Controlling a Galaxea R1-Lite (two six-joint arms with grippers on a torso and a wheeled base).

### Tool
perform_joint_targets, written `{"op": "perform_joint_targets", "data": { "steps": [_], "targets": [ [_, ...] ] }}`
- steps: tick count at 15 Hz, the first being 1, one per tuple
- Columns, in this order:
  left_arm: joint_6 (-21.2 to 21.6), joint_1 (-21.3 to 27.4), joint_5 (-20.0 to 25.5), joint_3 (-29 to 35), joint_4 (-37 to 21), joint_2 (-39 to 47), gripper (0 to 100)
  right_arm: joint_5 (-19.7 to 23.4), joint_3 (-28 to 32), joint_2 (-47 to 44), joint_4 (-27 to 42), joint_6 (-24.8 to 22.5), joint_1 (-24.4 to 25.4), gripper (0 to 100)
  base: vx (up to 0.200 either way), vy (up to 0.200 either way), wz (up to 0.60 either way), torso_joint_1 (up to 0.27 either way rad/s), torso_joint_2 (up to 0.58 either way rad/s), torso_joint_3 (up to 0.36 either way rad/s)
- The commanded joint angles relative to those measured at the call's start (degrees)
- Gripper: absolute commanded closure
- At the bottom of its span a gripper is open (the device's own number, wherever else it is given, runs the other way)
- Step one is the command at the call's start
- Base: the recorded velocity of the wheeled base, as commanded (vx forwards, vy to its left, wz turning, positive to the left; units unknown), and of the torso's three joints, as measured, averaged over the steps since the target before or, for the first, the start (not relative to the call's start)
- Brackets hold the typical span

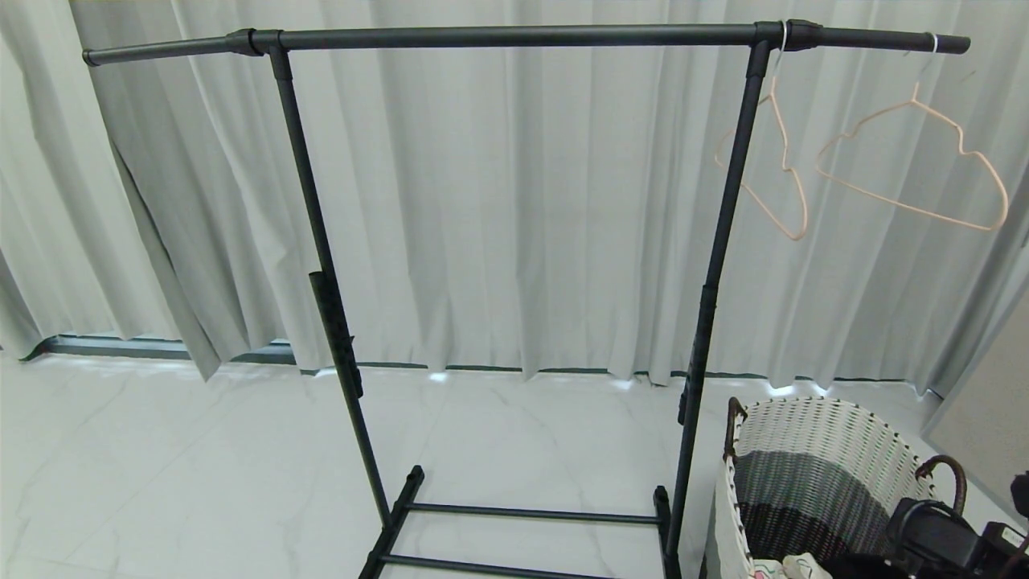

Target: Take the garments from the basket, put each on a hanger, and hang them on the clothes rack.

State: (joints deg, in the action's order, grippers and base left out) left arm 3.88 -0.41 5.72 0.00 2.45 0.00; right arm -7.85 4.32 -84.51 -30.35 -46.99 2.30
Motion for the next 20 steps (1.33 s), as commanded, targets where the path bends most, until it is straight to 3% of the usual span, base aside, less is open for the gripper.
{"op": "perform_joint_targets", "data": {
  "steps": [1,2,4,6,7,9,13,20],
  "targets": [
    [0.0,0.0,0.0,0.0,0.0,0.0,0,0.1,0.1,13.4,4.4,0.3,-2.8,100,0.000,0.000,0.00,0.000,0.00,0.000],
    [0.0,0.0,0.0,0.0,0.0,0.0,0,0.4,3.1,17.5,10.1,0.4,-4.1,100,0.000,0.000,0.00,0.000,0.00,0.000],
    [0.0,0.0,0.0,0.0,0.0,0.0,0,2.0,15.0,27.3,31.8,1.6,-6.5,100,0.000,0.000,0.00,0.000,0.00,0.000],
    [0.0,0.0,0.0,0.0,0.0,0.0,0,2.8,27.1,34.0,52.4,6.1,-6.5,100,0.000,0.000,0.00,0.000,0.00,0.000],
    [0.0,0.0,0.0,0.0,0.0,0.0,0,2.8,30.2,35.8,56.5,7.4,-6.5,100,0.000,0.000,0.00,0.000,0.00,0.000],
    [0.0,0.0,0.0,0.0,0.0,0.0,0,2.4,36.5,39.1,60.7,12.1,-7.1,100,0.000,0.000,0.00,0.000,0.00,0.000],
    [0.1,0.0,0.1,0.0,0.0,0.0,0,2.6,48.2,39.2,67.3,12.5,-10.2,100,0.000,0.000,0.00,0.000,0.00,0.000],
    [0.7,0.0,0.6,0.0,0.0,0.0,0,2.5,49.5,41.8,68.8,12.5,-10.2,100,-0.029,0.000,0.00,0.001,0.00,0.001]
  ]
}}
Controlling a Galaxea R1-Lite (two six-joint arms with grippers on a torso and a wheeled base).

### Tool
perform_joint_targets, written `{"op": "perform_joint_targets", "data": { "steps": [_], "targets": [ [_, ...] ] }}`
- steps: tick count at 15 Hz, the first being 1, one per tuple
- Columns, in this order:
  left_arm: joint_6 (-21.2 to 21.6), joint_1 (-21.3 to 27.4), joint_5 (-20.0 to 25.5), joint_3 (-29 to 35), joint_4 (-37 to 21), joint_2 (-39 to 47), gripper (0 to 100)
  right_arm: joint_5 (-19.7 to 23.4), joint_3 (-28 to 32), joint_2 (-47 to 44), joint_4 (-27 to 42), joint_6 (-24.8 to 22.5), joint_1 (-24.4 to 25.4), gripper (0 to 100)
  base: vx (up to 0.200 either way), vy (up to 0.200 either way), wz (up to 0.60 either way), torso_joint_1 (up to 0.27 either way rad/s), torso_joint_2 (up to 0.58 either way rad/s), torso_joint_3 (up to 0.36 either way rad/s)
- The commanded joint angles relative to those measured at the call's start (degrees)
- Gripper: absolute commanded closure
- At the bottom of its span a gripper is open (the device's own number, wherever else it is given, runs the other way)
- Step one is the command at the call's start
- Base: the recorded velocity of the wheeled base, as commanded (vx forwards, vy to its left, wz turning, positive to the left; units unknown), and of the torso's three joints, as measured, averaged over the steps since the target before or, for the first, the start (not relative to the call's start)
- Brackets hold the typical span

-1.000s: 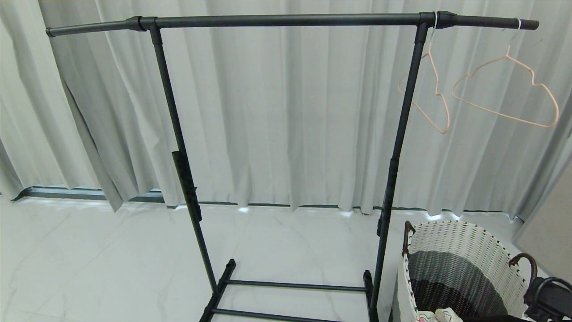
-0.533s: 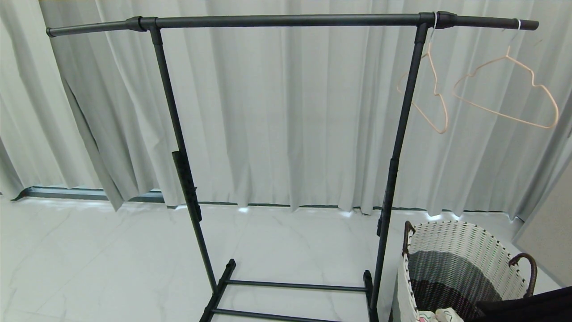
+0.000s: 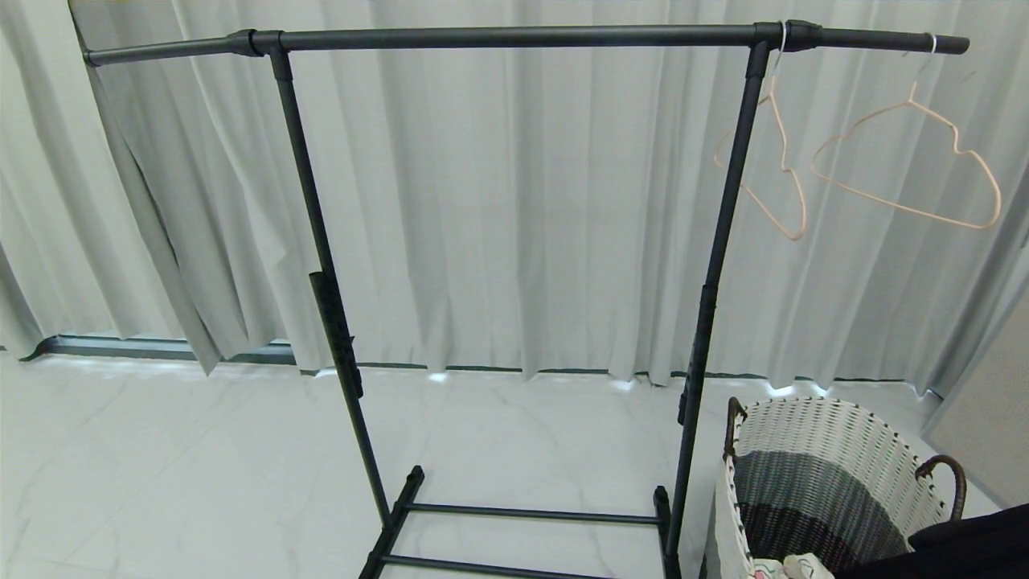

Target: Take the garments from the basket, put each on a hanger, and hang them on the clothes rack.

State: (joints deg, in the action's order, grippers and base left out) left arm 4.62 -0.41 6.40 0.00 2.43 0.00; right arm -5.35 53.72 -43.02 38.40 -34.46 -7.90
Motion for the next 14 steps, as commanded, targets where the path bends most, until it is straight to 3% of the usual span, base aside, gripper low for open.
{"op": "perform_joint_targets", "data": {
  "steps": [1,12,14],
  "targets": [
    [0.0,0.0,0.0,0.0,0.0,0.1,0,0.0,0.1,0.2,0.0,-0.1,0.0,100,-0.200,0.000,0.00,0.012,0.01,-0.002],
    [-0.3,0.0,-0.2,0.0,0.0,0.0,0,0.5,4.4,-1.5,0.0,-0.3,2.0,100,-0.200,0.000,0.00,0.001,0.00,0.004],
    [-0.1,0.0,-0.1,0.0,0.0,0.0,0,0.7,6.8,-3.5,0.0,-0.2,4.5,100,0.000,0.000,0.00,0.000,0.00,0.000]
  ]
}}
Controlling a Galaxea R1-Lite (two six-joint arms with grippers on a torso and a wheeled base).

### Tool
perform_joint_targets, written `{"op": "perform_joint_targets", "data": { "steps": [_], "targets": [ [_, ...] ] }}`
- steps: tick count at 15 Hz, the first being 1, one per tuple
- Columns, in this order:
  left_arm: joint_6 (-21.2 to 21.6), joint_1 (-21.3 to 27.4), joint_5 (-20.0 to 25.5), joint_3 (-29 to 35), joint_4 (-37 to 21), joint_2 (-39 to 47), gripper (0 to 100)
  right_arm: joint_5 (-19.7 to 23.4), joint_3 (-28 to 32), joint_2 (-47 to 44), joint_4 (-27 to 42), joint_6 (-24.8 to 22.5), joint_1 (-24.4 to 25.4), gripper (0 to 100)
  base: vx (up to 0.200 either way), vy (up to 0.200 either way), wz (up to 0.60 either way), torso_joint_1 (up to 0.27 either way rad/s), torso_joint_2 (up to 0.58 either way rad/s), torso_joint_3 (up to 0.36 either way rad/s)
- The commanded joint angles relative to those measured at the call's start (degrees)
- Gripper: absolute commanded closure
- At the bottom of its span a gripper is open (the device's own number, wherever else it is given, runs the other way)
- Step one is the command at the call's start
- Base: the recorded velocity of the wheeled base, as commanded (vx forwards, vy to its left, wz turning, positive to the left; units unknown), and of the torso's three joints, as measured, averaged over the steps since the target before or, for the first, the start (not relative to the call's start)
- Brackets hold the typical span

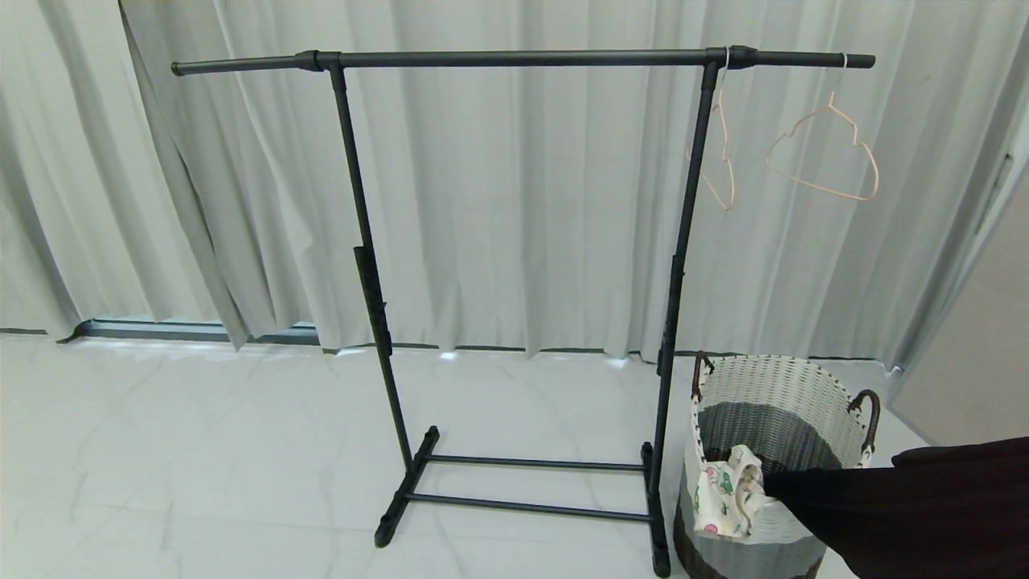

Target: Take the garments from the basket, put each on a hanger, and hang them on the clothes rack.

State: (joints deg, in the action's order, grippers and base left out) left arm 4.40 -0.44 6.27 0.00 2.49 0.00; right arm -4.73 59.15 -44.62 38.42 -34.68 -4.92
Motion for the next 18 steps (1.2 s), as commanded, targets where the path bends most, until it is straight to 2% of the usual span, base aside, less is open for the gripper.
{"op": "perform_joint_targets", "data": {
  "steps": [1,2,3,4,5,9,10,12,13,16,17,18],
  "targets": [
    [0.1,0.0,0.1,0.0,0.0,0.0,0,0.7,2.5,-2.8,0.0,0.1,3.4,100,0.000,0.000,0.00,0.000,0.00,0.000],
    [-0.3,0.0,-0.2,0.0,0.0,0.0,0,2.1,3.8,-3.9,-0.1,0.2,6.1,100,0.000,0.000,0.00,0.000,0.00,0.000],
    [0.2,0.0,0.0,0.0,0.0,0.1,0,4.5,6.2,-5.8,0.0,0.3,10.8,100,0.000,0.000,0.00,0.000,0.00,0.000],
    [1.1,0.0,0.2,0.0,-0.1,0.0,0,5.1,7.6,-7.4,-0.1,0.3,14.3,100,0.000,0.000,0.00,0.000,0.00,0.000],
    [4.7,0.0,0.3,0.0,-0.9,0.0,0,5.3,8.9,-9.3,-0.1,1.2,19.0,100,0.000,0.000,0.00,0.000,0.00,0.000],
    [5.2,-0.1,0.3,0.0,-1.0,0.0,0,5.1,14.6,-19.7,-0.1,18.2,43.0,100,0.000,0.000,0.00,0.000,0.00,0.000],
    [5.2,-0.1,0.3,0.0,-1.0,0.0,0,5.1,15.9,-22.5,-0.2,21.8,48.0,100,0.000,0.000,0.00,0.000,0.00,0.000],
    [5.2,-0.1,0.3,0.0,-1.0,0.0,0,5.2,17.7,-28.7,-1.2,27.6,55.0,100,0.000,0.000,0.00,0.000,0.00,0.000],
    [5.2,0.0,0.3,0.0,-1.0,0.0,0,5.2,17.8,-31.8,-3.4,30.5,57.4,100,0.000,0.000,0.00,0.000,0.00,0.000],
    [4.8,0.0,0.2,0.0,-1.0,0.0,0,5.0,17.9,-38.2,-8.3,34.9,59.4,100,0.000,0.000,0.00,0.000,0.00,0.000],
    [3.3,0.1,0.3,0.5,-1.1,0.0,0,4.9,17.9,-39.6,-9.0,35.3,59.4,100,0.000,0.000,0.00,0.000,0.00,0.000],
    [-2.6,1.9,1.2,7.4,-1.0,6.3,0,4.6,18.3,-41.3,-9.1,35.8,59.4,100,0.000,0.000,0.00,0.000,0.00,0.000]
  ]
}}
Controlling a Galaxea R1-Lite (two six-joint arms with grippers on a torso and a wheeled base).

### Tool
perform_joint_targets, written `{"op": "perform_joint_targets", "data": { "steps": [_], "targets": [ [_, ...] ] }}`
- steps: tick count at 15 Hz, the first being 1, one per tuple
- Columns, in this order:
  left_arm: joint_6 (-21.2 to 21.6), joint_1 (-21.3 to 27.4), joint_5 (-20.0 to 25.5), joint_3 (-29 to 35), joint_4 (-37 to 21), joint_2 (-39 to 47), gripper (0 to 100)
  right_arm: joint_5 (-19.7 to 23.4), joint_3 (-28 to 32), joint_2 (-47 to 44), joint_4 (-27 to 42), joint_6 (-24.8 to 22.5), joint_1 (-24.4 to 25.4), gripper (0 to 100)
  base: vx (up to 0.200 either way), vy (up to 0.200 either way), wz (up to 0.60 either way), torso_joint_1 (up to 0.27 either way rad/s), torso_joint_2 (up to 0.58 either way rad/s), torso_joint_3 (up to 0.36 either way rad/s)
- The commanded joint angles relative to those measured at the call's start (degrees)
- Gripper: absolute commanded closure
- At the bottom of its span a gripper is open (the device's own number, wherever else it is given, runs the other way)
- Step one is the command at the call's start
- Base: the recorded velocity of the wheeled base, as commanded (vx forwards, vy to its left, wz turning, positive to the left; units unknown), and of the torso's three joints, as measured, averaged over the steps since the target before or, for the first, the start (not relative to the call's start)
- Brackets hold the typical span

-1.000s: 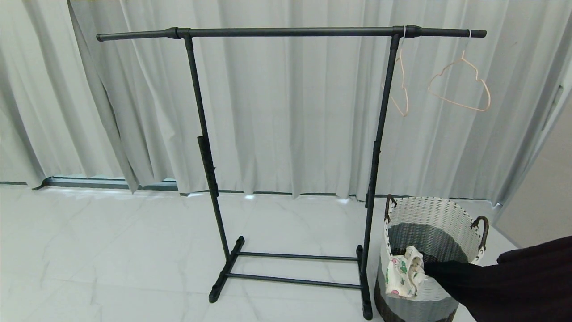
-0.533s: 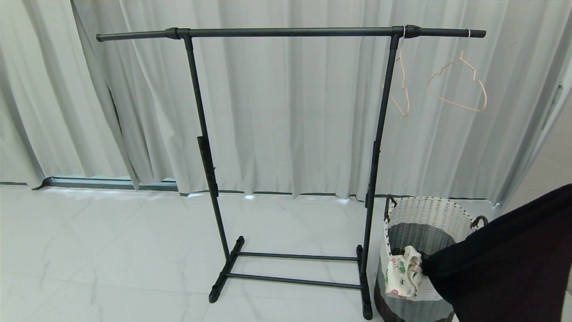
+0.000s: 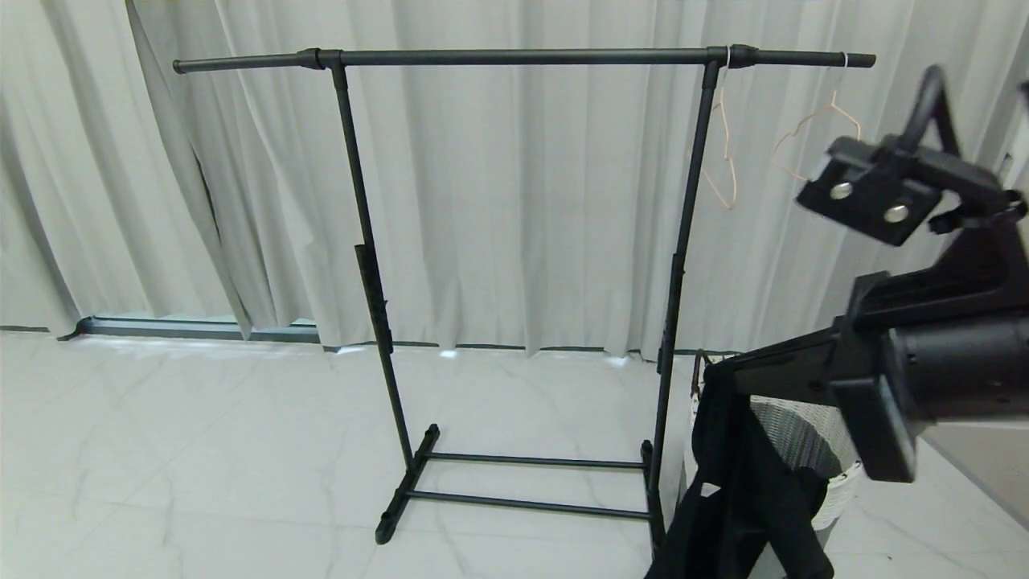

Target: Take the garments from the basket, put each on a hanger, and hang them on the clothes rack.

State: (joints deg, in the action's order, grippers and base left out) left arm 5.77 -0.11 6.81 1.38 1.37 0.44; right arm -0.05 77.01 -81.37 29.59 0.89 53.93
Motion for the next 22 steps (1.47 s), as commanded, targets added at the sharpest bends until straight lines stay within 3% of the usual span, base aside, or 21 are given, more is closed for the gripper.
{"op": "perform_joint_targets", "data": {
  "steps": [1,3,5,7,9,12,13,15,16,18,22],
  "targets": [
    [-6.0,2.8,0.8,9.6,0.5,10.5,0,-0.5,0.7,-5.1,-0.2,0.6,0.5,100,0.000,0.000,0.00,0.000,0.00,0.000],
    [-7.8,8.5,2.7,25.0,1.0,30.1,0,-2.9,1.2,-7.1,-1.0,1.4,0.6,100,0.000,0.000,0.00,0.000,0.00,0.000],
    [-3.0,17.5,4.6,33.6,1.0,43.2,0,-4.2,1.7,-7.7,-1.2,1.4,0.6,100,0.000,0.000,0.00,0.000,0.00,0.000],
    [2.7,28.1,4.3,37.8,1.0,54.1,0,-4.3,2.2,-7.7,-1.5,1.7,0.6,100,0.000,0.000,0.00,0.000,0.00,0.000],
    [1.6,39.7,3.6,40.6,1.0,64.2,0,-4.3,2.4,-7.7,-1.9,1.9,0.6,100,0.000,0.000,0.00,0.000,0.00,0.000],
    [-0.8,49.1,-1.7,42.1,2.9,75.4,0,-4.3,2.5,-7.7,-2.9,1.9,0.6,100,0.000,0.000,0.00,0.000,0.00,0.000],
    [-4.4,52.1,-2.4,44.1,5.2,78.9,0,-4.3,2.5,-7.7,-3.2,1.9,0.7,100,0.000,0.000,0.00,0.000,0.00,0.000],
    [-12.0,56.3,-3.7,49.1,7.1,84.9,0,-4.3,2.5,-7.6,-3.2,1.9,1.4,100,0.000,0.000,0.00,0.000,0.00,0.000],
    [-14.3,57.6,-6.5,51.4,7.2,88.3,0,-4.3,2.6,-7.5,-3.3,1.8,1.4,100,0.000,0.000,0.00,0.000,0.00,0.000],
    [-15.8,58.6,-12.5,53.8,7.2,94.6,0,-4.3,3.5,-7.6,-3.3,1.8,1.4,100,0.000,0.000,0.00,0.000,0.00,0.000],
    [-16.8,56.2,-14.0,53.4,8.3,99.3,0,-4.2,4.1,-7.2,-3.2,1.7,1.4,100,0.000,0.000,0.00,0.000,0.00,0.000]
  ]
}}
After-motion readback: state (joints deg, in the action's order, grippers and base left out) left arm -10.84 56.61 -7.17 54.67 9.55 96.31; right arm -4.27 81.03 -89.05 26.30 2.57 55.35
